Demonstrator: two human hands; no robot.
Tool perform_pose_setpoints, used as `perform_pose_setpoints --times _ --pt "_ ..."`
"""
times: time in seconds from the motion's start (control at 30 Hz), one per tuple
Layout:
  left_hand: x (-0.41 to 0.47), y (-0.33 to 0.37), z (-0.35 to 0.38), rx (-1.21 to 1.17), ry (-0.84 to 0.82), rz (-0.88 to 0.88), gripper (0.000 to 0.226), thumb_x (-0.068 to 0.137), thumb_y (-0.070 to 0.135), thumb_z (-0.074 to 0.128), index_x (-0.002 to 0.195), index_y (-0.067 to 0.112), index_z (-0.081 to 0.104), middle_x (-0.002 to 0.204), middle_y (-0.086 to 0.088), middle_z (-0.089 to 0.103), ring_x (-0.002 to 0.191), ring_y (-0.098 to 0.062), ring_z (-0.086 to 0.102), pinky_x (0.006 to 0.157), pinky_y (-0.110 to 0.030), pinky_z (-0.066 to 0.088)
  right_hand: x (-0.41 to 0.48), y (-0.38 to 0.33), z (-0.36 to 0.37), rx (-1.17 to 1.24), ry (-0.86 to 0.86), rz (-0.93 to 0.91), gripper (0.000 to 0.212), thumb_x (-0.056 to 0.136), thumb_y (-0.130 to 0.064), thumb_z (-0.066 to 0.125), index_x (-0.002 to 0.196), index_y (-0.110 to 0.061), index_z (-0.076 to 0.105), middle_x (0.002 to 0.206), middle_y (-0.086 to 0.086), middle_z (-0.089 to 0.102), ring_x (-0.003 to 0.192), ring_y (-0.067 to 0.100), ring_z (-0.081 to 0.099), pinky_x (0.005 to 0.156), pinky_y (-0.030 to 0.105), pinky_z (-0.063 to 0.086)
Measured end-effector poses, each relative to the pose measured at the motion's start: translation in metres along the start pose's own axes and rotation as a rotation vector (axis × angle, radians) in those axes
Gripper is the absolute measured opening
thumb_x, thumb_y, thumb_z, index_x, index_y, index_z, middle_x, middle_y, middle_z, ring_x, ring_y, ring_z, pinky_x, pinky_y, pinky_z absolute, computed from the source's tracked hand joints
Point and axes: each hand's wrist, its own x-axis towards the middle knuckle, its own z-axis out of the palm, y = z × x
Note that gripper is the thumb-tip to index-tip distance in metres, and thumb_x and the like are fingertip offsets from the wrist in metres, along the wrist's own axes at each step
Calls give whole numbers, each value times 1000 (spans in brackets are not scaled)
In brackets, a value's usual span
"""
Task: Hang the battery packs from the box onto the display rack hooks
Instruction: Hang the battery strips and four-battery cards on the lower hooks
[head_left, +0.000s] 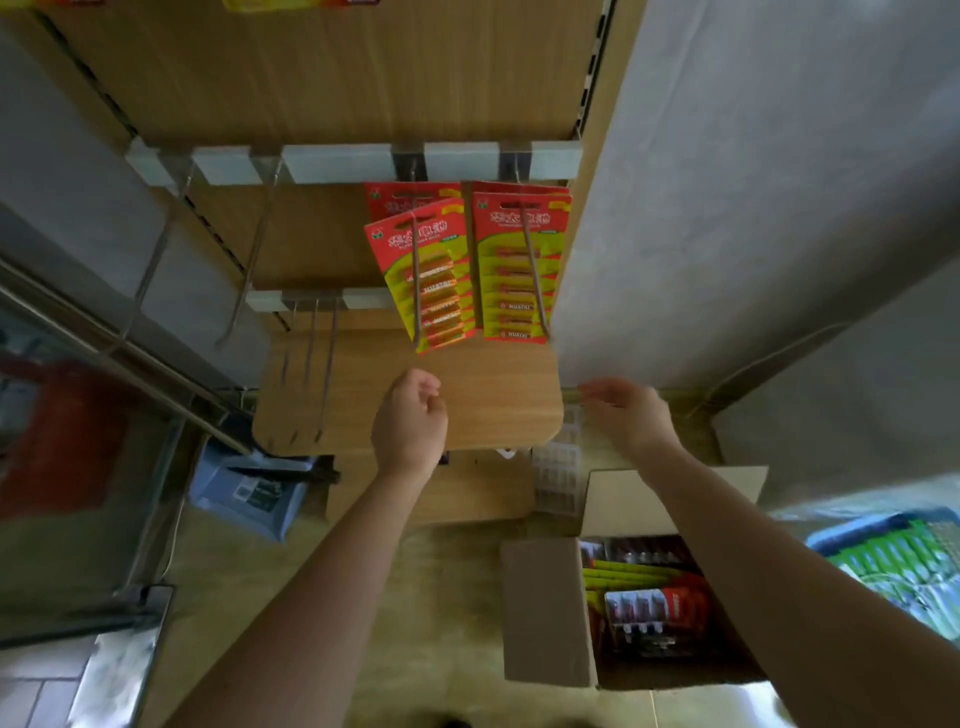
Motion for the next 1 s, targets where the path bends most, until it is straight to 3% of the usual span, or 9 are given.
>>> perform_pose_setpoints --times 0.07,0.17,0.27,0.43,0.57,0.7,0.8,0.9,1.0 --pt "-23 5 13 74 -87 42 15 91 11 50 102 13 61 103 -1 64 88 -15 57 70 -24 40 -13 28 -7 -19 -36 22 24 89 -12 54 107 -13 69 111 3 68 100 16 59 82 22 39" --pt "-56 12 41 187 -233 92 13 92 15 49 99 17 60 98 2 66 82 -15 58 68 -30 47 -29 78 -28 -43 -84 60 23 89 -12 54 108 -15 68 108 1 69 92 10 56 79 21 37" --pt "-93 20 75 279 -347 144 15 93 18 48 99 20 61 96 3 68 82 -15 63 71 -34 54 -43 135 -54 -10 -111 132 22 89 -7 52 98 -18 68 103 3 70 96 16 61 83 27 45" --pt "-167 29 144 296 -411 111 14 93 17 50 102 17 61 97 4 66 77 -7 57 58 -14 42 -64 210 -103 -5 -136 180 19 88 -7 55 92 -16 70 96 -2 63 95 19 59 91 35 48" --pt "-222 31 212 216 -469 5 15 94 15 48 101 12 61 96 -2 67 75 -8 57 61 -17 44 -71 268 -135 -36 -178 176 37 87 -4 51 69 -35 60 97 8 70 95 28 64 93 41 49" --pt "-249 26 268 191 -558 -39 16 94 13 44 100 11 59 94 -11 66 84 -26 62 73 -37 49 -66 318 -141 -129 -226 197 31 87 -2 44 79 -26 63 99 8 70 95 25 64 84 29 47" --pt "-248 5 305 201 -542 -13 17 93 14 45 100 13 60 99 -5 66 88 -18 61 76 -33 50 -52 356 -125 -95 -196 213 36 87 2 44 73 -27 60 99 10 70 96 26 64 82 28 48" --pt "-240 -27 347 206 -538 -3 17 94 15 45 102 16 60 100 1 65 87 -14 60 76 -32 52 -35 401 -93 -135 -228 199 33 89 1 41 85 -22 65 102 4 67 97 20 62 71 18 44" --pt "-232 -66 393 218 -574 15 18 94 16 46 104 18 62 103 2 67 89 -13 62 78 -33 54 -13 450 -55 -150 -242 242 31 93 -3 39 105 -14 65 115 8 63 105 23 58 86 25 48"
